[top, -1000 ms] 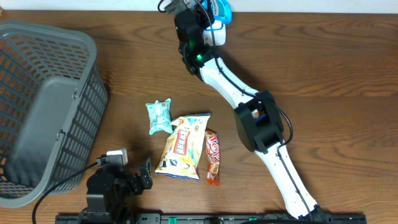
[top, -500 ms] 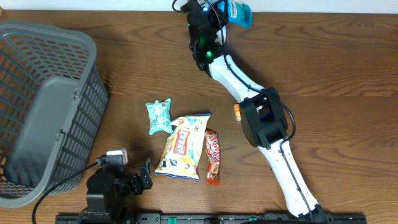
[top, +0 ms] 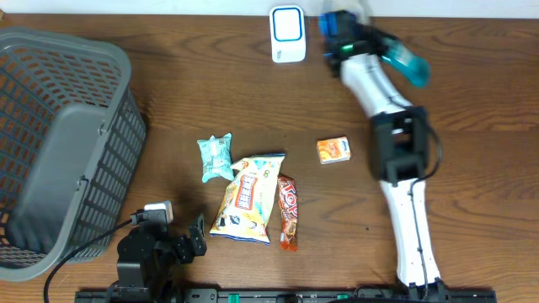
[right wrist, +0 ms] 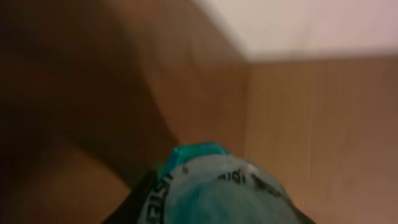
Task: Scan the item barcode
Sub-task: 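Carry the bottle to the right edge and release it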
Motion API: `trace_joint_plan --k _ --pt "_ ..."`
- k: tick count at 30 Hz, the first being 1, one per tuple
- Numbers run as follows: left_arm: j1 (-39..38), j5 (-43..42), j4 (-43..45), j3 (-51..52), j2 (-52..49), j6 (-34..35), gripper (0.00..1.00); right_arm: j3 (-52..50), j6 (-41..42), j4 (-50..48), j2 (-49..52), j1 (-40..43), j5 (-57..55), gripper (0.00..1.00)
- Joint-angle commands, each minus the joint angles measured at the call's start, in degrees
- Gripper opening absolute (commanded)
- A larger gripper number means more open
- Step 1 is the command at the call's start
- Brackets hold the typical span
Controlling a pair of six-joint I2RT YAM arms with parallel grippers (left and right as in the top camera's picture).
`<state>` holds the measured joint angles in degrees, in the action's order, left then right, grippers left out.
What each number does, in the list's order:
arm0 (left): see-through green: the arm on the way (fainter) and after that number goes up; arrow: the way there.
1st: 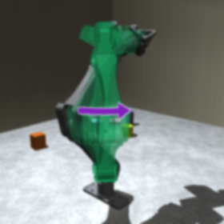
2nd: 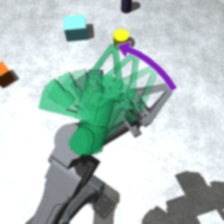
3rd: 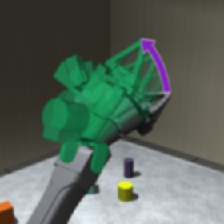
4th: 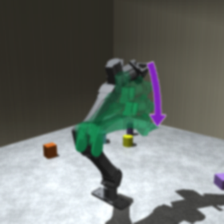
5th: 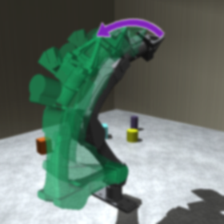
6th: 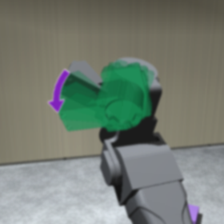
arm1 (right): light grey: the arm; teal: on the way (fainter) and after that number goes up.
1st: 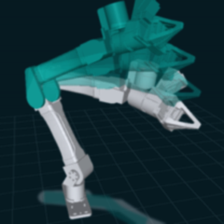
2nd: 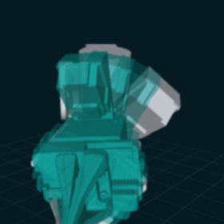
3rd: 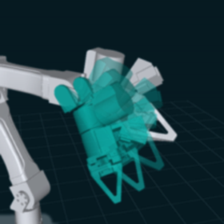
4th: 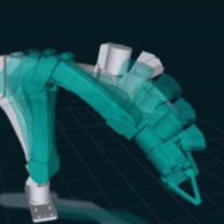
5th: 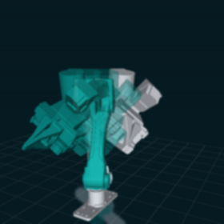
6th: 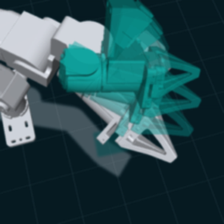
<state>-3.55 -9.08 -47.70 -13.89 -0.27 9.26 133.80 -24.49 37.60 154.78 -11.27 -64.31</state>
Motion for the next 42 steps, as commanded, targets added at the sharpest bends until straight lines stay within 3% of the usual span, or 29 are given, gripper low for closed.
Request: trace_joint_plan --k 1,6,17,18,21,23,24,27,31,36,42 --pt "-0.2 -0.3 -3.0 0.7 0.0 0.5 0.98 1.3 17.9 10.7 -4.1 5.6 1.4 0.01" --pt "-0.2 -0.3 -3.0 0.7 0.0 0.5 0.98 1.3 24.9 20.1 -4.1 14.5 7.9 0.01" --pt "-0.2 -0.3 -3.0 0.7 0.0 0.5 0.98 1.3 26.4 25.0 -4.1 30.3 16.4 0.01" --pt "-0.2 -0.3 -3.0 0.7 0.0 0.5 0.98 1.3 26.4 25.2 -4.1 31.7 18.2 0.04" --pt "-0.2 -0.3 -3.0 0.7 0.0 0.5 0.98 1.3 26.4 25.6 -4.2 34.9 23.7 0.3" --pt "-0.2 -0.3 -3.0 0.7 0.0 0.5 0.98 1.3 27.6 26.3 -4.6 36.4 26.7 0.41" --pt "-0.2 -0.3 -3.0 0.7 0.0 0.5 0.98 1.3 28.6 26.6 -5.1 36.9 28.2 0.51" --pt "-0.2 -0.3 -3.0 0.7 0.0 0.5 0.98 1.3 30.3 26.9 -7.5 37.5 32.2 0.97" --pt "-0.2 -0.3 -3.0 0.7 0.0 0.5 0.98 1.3 33.9 25.9 -15.0 37.4 38.4 0.99" --pt "-0.2 -0.3 -3.0 0.7 0.0 0.5 0.98 1.3 34.5 25.7 -26.1 36.2 59.8 0.99" --pt "-0.2 -0.3 -3.0 0.7 0.0 0.5 0.98 1.3 46.1 34.3 -33.1 32.0 83.4 0.99"
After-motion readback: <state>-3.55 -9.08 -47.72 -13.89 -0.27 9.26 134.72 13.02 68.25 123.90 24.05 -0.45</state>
